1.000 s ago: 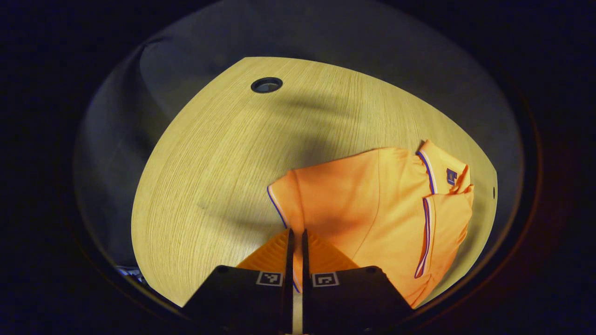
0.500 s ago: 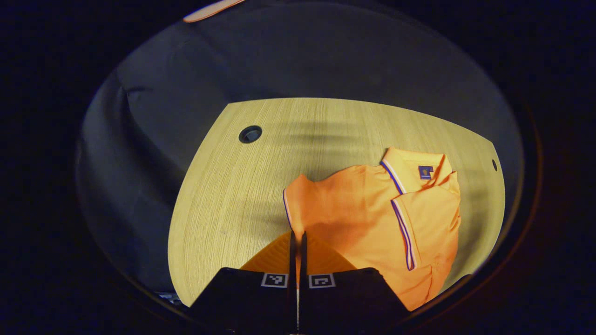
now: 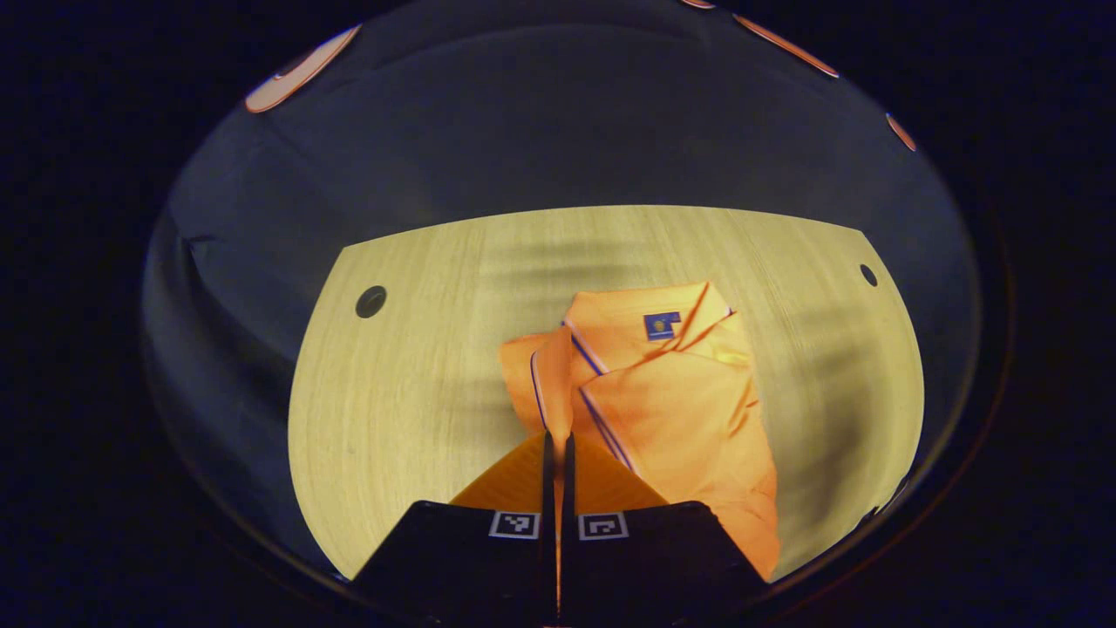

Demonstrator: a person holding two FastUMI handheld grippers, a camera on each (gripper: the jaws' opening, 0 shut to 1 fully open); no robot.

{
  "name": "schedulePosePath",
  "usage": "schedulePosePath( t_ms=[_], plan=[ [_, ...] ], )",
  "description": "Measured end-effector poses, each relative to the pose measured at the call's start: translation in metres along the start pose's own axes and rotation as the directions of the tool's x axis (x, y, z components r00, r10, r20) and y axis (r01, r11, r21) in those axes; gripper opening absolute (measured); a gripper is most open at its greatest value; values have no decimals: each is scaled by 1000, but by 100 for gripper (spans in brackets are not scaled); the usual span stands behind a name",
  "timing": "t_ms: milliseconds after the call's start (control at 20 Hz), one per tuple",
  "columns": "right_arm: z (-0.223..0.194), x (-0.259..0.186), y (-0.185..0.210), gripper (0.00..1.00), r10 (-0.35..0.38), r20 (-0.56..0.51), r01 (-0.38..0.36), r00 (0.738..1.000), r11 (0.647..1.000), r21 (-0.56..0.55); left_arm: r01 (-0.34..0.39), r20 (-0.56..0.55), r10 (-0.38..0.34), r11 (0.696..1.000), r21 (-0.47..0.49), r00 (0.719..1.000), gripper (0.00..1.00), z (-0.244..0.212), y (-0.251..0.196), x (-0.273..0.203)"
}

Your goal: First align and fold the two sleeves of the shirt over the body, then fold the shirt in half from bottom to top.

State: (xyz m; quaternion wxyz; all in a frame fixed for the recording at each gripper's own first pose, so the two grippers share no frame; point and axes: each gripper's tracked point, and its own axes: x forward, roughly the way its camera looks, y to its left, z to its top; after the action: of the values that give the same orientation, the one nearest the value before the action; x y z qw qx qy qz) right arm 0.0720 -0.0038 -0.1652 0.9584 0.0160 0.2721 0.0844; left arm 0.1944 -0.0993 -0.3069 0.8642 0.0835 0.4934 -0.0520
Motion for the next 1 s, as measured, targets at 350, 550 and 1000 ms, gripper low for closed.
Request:
schedulePosePath(
  t_ms=[350, 550, 1000],
  plan=[
    [-14, -6, -29, 99, -41, -20, 42, 999, 998, 46, 94, -27, -92, 994, 64, 995, 2, 0, -77, 17],
    [-23, -3, -31, 99, -39, -44, 41, 998, 997, 61, 151, -53, -147, 985, 87, 988, 5, -9, -109, 32],
    [-36, 5, -16, 99, -13, -84, 17, 996, 999, 48, 238, -34, -237, 971, 5, 971, 84, -20, -118, 23]
  ],
)
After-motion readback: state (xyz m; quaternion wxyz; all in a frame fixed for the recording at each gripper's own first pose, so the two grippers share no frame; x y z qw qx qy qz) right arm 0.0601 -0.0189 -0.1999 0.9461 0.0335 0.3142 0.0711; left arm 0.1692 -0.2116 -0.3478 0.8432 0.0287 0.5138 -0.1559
